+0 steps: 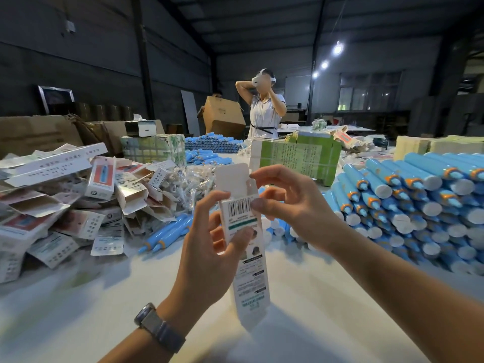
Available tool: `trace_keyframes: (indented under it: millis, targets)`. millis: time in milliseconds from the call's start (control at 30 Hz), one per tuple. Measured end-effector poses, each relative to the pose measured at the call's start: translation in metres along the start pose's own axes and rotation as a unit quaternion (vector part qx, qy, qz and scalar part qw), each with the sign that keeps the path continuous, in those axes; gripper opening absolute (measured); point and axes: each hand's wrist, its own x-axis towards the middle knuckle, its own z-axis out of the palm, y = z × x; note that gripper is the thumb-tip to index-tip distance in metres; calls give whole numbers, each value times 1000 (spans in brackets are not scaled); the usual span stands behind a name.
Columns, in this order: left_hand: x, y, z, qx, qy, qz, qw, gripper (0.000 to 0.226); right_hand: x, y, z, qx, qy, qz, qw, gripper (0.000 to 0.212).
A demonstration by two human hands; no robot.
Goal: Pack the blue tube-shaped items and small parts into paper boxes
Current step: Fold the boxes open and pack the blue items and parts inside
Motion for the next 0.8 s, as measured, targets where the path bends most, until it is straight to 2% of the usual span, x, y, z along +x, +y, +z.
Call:
trace_keyframes:
  millis: [367, 467, 633, 800]
  targets:
    - [1, 5, 0, -57, -75, -28, 995, 44, -4, -2, -8, -31, -18, -28, 999, 14]
    - [2, 8, -1, -72, -81, -42, 993, 43, -3, -2, -8, -51, -14, -61, 997, 20]
    - [3, 9, -1, -90, -78, -55, 991, 54, -2, 0, -5, -59, 12, -117, 991, 46]
    - [6, 8, -1, -109, -61, -86, 988, 58, -2, -2, -8, -176, -17, -147, 973, 19]
